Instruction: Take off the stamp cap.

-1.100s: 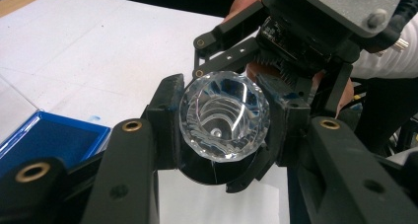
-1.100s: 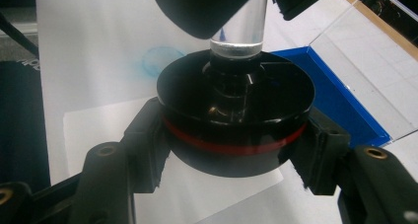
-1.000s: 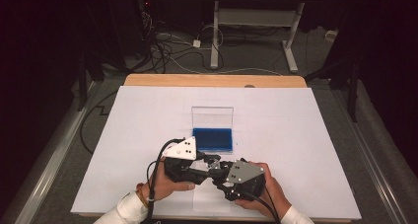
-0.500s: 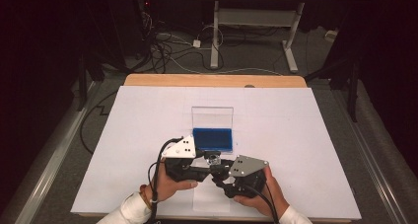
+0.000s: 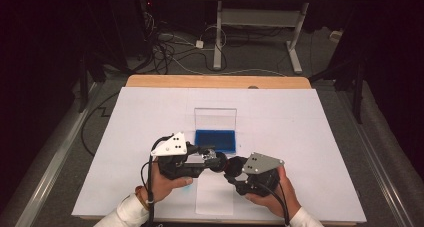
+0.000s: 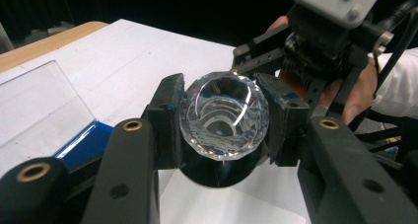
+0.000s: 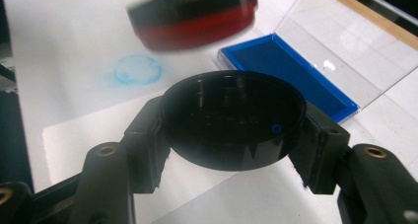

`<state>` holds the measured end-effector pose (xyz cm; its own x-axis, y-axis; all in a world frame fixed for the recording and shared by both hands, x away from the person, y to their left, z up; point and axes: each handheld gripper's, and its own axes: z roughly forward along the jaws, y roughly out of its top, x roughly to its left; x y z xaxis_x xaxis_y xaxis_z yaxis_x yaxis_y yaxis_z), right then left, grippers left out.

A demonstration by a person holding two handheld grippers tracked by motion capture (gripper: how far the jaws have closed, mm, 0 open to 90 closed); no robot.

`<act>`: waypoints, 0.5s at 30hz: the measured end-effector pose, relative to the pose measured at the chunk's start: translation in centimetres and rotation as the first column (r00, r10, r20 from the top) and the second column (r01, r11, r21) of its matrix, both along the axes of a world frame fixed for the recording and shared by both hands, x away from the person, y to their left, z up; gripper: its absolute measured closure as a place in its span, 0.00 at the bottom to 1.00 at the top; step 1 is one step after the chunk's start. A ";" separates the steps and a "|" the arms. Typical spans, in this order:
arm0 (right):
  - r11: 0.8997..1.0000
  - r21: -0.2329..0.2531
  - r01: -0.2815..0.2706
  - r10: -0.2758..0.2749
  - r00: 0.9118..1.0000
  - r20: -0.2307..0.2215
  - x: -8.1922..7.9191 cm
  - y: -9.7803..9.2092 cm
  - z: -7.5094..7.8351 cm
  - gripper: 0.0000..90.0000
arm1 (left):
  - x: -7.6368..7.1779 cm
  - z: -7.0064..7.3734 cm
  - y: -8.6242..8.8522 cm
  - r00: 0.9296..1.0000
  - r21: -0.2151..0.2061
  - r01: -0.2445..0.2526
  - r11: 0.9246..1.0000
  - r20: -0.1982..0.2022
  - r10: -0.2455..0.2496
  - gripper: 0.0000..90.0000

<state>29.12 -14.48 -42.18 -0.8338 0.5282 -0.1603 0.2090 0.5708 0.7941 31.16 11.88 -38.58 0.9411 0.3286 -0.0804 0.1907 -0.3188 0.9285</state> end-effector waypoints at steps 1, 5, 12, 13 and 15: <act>1.000 0.002 -0.002 0.002 1.000 -0.004 0.1 -0.1 0.0 0.43 | 0.0 0.1 0.2 1.000 -0.001 -0.004 1.000 0.000 0.004 0.61; 1.000 0.010 0.004 -0.004 1.000 0.004 -0.1 -1.0 0.3 0.43 | 0.2 0.4 0.8 1.000 0.014 -0.017 1.000 0.008 0.017 0.61; 0.999 0.026 0.035 -0.036 0.999 0.036 -0.6 -2.8 1.3 0.43 | 0.5 0.9 1.6 0.998 0.060 -0.058 0.996 0.038 0.056 0.61; 0.999 0.028 0.040 -0.041 0.998 0.045 -0.7 -3.0 1.4 0.43 | 0.5 0.9 1.7 0.998 0.062 -0.058 0.996 0.036 0.056 0.61; 0.998 0.034 0.049 -0.051 0.997 0.056 -0.8 -3.4 1.7 0.43 | 0.6 0.9 1.8 0.997 0.083 -0.069 0.994 0.045 0.065 0.61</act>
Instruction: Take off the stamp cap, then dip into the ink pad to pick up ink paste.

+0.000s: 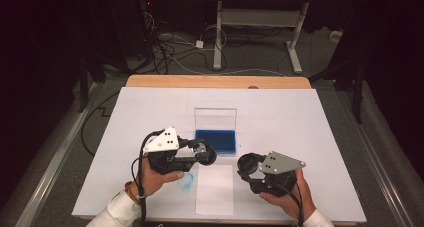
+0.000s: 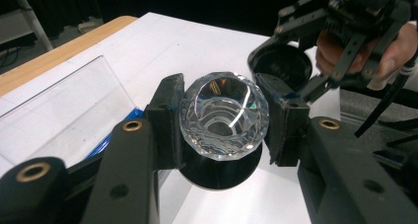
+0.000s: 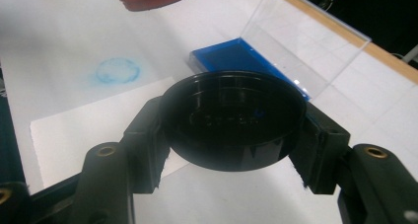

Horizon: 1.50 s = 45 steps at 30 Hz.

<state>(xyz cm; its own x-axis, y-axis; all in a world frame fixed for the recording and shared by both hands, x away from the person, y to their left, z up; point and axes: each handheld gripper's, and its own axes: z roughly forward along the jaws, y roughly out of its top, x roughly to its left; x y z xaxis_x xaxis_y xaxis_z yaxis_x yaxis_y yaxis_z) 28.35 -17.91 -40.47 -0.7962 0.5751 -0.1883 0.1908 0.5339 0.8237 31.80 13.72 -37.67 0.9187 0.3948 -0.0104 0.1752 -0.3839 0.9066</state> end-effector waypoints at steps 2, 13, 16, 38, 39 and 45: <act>1.000 0.004 0.005 -0.006 1.000 0.015 -0.1 -0.5 0.3 0.43 | 0.2 -0.1 0.2 1.000 0.009 0.002 1.000 -0.006 -0.002 0.61; 0.997 0.022 0.074 -0.075 0.997 0.024 -0.3 -3.7 0.5 0.43 | 1.2 -0.4 1.2 0.999 0.061 -0.039 0.997 -0.009 0.039 0.61; 0.996 0.025 0.091 -0.091 0.996 0.023 -0.4 -4.4 0.4 0.43 | 1.3 -0.4 1.3 0.999 0.087 -0.052 0.995 0.003 0.052 0.61; 0.985 0.017 0.170 -0.170 0.985 0.001 -1.3 -8.6 -0.6 0.43 | 3.0 -0.4 0.7 0.998 0.152 -0.051 0.987 -0.023 0.055 0.61; 0.984 0.020 0.175 -0.175 0.985 -0.004 -1.3 -8.8 -0.6 0.43 | 3.1 -0.3 0.5 0.998 0.167 -0.050 0.985 -0.016 0.054 0.61; 0.982 0.018 0.187 -0.187 0.982 -0.014 -1.1 -9.2 -0.8 0.43 | 4.2 0.3 -0.4 0.999 0.198 -0.044 0.979 -0.013 0.047 0.61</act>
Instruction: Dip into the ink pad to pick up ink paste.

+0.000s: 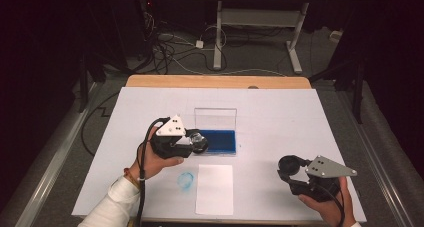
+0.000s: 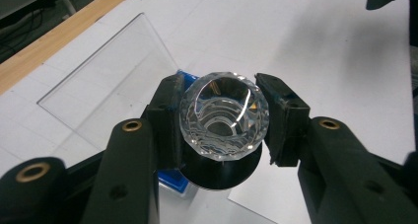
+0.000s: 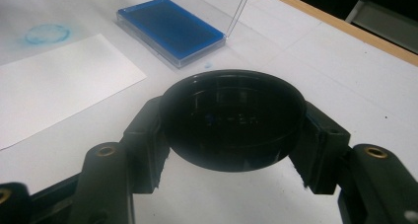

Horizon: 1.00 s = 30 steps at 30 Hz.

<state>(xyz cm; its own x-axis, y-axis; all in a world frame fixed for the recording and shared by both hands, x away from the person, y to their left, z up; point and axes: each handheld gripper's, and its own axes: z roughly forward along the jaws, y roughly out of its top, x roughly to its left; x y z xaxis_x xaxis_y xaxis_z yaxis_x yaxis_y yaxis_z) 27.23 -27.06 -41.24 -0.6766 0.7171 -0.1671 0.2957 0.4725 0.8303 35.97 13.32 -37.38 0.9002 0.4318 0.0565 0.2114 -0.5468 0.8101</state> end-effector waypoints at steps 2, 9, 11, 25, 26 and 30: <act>1.000 0.002 -0.004 0.004 1.000 -0.004 0.0 0.1 0.0 0.43 | 0.4 0.3 -0.1 1.000 0.013 -0.008 1.000 0.007 0.008 0.61; 1.000 0.002 0.001 -0.001 1.000 -0.026 0.3 0.1 -0.4 0.43 | 1.9 1.3 -0.5 0.999 0.040 -0.020 0.999 -0.024 0.021 0.61; 1.000 0.000 -0.005 0.005 1.000 -0.026 0.2 0.3 -0.4 0.43 | 2.2 1.6 -0.7 0.999 0.051 -0.032 0.998 -0.022 0.033 0.61; 1.000 -0.010 -0.014 0.014 1.000 -0.025 0.2 0.5 -0.4 0.43 | 4.1 2.5 -2.6 0.997 0.105 -0.020 0.994 -0.077 0.029 0.61; 1.000 -0.009 -0.010 0.010 1.000 -0.028 0.2 0.5 -0.5 0.43 | 4.2 2.3 -2.8 0.996 0.109 -0.022 0.994 -0.080 0.031 0.61; 1.000 -0.014 -0.012 0.012 1.000 -0.028 0.2 0.6 -0.5 0.43 | 4.8 1.8 -3.2 0.994 0.111 -0.025 0.993 -0.099 0.036 0.61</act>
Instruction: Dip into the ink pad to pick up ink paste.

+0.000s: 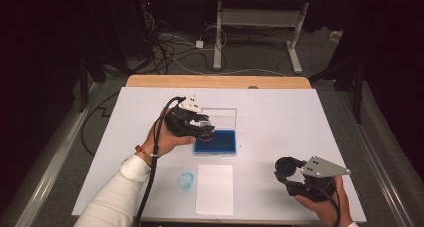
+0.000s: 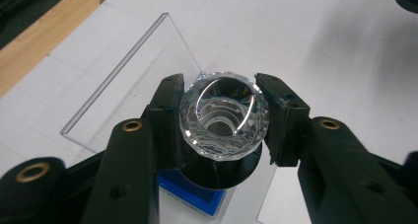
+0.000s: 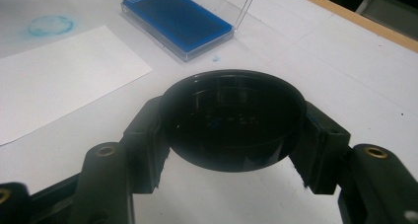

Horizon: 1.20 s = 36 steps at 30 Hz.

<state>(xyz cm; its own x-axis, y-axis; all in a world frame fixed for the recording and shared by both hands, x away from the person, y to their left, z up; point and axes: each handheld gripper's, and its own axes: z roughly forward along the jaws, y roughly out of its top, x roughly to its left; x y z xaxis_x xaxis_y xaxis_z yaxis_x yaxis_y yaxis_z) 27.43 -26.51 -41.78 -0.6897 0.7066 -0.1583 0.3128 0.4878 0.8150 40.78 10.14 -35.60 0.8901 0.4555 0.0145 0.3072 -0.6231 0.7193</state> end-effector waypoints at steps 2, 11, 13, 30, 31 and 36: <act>1.000 0.000 0.001 -0.001 1.000 0.000 0.0 0.0 0.0 0.43 | 0.3 -0.3 -0.2 1.000 0.007 0.003 1.000 -0.008 -0.003 0.61; 1.000 -0.003 0.006 -0.006 1.000 -0.005 0.0 0.0 -0.2 0.43 | 1.5 -2.3 -1.1 0.999 0.035 -0.026 0.999 -0.044 0.027 0.61; 1.000 -0.005 0.005 -0.005 1.000 -0.008 0.0 0.0 -0.3 0.43 | 1.8 -3.0 -1.1 0.997 0.036 -0.035 0.999 -0.062 0.037 0.61; 1.000 -0.024 -0.003 0.003 1.000 -0.021 0.1 0.2 -0.6 0.43 | 2.6 -6.5 -0.9 0.991 0.070 -0.070 0.995 -0.105 0.077 0.61; 1.000 -0.023 -0.004 0.004 1.000 -0.022 0.1 0.2 -0.6 0.43 | 2.6 -6.6 -0.9 0.991 0.069 -0.073 0.995 -0.106 0.080 0.61; 1.000 -0.027 -0.007 0.006 1.000 -0.023 0.1 0.2 -0.6 0.43 | 3.0 -6.6 -0.3 0.990 0.035 -0.085 0.996 -0.111 0.088 0.61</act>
<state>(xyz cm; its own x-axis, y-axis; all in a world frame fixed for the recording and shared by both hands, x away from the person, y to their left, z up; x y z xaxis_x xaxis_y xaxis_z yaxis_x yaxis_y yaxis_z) 27.54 -26.29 -42.39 -0.6980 0.6977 -0.1616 0.3277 0.5117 0.7942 43.73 9.82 -42.25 0.8442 0.5316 -0.0690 0.4388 -0.6113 0.6586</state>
